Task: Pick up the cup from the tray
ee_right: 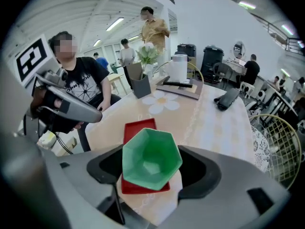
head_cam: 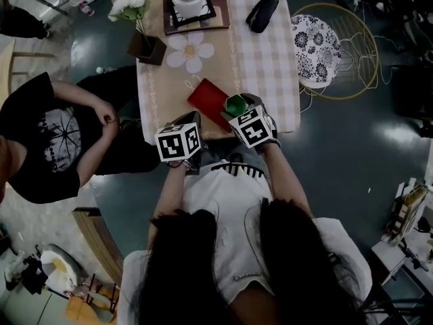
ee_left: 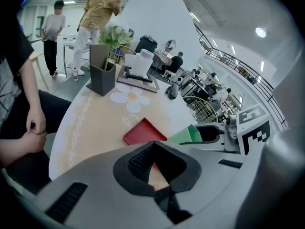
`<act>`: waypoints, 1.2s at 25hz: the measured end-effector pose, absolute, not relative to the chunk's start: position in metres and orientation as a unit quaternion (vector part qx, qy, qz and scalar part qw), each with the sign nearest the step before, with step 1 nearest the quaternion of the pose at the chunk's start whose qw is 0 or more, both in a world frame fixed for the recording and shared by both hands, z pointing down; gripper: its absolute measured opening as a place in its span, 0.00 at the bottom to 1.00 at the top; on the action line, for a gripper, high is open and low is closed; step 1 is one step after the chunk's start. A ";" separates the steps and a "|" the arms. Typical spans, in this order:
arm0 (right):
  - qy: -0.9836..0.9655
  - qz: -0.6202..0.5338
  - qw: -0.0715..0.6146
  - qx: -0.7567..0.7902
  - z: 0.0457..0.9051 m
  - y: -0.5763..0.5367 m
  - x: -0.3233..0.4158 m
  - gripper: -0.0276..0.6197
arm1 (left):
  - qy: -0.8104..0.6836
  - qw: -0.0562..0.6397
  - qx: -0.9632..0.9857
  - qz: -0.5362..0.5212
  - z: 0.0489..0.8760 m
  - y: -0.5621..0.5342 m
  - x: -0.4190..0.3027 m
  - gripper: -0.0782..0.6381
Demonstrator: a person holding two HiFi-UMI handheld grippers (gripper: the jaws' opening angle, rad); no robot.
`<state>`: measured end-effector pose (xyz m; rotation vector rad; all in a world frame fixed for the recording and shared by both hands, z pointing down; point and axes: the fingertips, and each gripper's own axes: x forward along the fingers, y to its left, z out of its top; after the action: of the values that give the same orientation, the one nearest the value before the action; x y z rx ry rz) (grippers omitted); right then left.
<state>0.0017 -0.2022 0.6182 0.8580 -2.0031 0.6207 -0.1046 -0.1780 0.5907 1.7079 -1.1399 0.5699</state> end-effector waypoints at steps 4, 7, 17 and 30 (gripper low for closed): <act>-0.781 0.256 0.418 0.386 0.617 -0.212 0.037 0.57 | -0.457 0.479 0.709 0.242 0.592 -0.182 -0.095 0.12; -0.762 0.267 0.418 0.416 0.618 -0.217 0.067 0.57 | -0.448 0.476 0.715 0.248 0.591 -0.186 -0.086 0.12; -0.733 0.287 0.425 0.446 0.638 -0.217 0.115 0.57 | -0.426 0.476 0.723 0.264 0.594 -0.194 -0.061 0.12; -0.730 0.306 0.417 0.447 0.649 -0.217 0.114 0.57 | -0.416 0.478 0.723 0.276 0.602 -0.197 -0.047 0.12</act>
<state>0.1137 -0.2172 0.6487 1.1228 -1.8311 0.7669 -0.0471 -0.1965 0.6021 1.7654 -1.0157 0.6732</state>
